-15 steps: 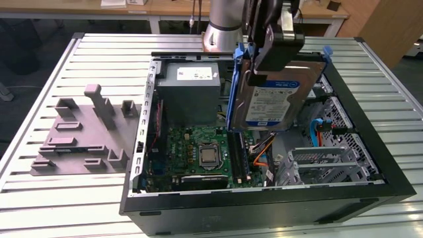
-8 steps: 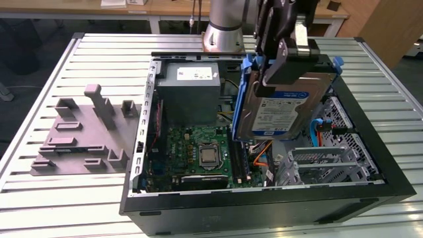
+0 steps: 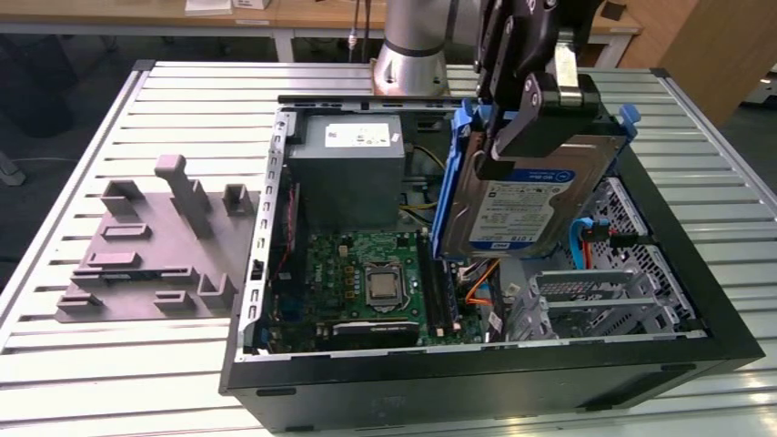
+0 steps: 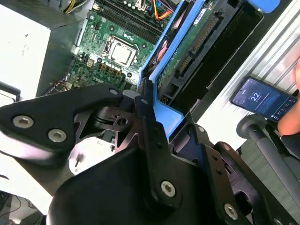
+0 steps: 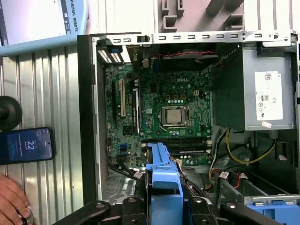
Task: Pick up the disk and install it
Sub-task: 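Insert the disk into the insertion slot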
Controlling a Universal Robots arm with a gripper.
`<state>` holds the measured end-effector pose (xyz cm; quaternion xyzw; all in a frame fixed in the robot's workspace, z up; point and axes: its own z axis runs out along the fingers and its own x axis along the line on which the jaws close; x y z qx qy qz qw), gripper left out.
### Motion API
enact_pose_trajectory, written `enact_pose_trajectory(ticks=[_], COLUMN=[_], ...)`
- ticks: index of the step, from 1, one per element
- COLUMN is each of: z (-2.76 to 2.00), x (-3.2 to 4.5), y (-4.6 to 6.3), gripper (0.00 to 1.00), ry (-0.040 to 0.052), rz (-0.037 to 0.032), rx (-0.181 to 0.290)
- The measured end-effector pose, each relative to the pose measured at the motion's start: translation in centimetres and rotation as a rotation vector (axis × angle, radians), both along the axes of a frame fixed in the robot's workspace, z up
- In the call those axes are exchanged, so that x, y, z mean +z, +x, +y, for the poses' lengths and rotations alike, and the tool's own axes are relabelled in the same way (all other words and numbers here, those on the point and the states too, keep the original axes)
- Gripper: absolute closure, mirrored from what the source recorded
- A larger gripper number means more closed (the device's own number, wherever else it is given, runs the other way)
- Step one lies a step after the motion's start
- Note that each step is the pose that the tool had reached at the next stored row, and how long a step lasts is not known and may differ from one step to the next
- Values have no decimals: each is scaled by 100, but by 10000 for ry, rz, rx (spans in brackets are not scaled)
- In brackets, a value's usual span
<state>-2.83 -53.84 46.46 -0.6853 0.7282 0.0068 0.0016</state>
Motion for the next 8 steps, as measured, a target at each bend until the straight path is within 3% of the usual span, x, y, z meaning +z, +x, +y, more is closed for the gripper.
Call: enact_pose_trajectory(ticks=[8], z=[-1], x=[0], y=[2], gripper=[64], ry=[0], rz=[0], rx=[0])
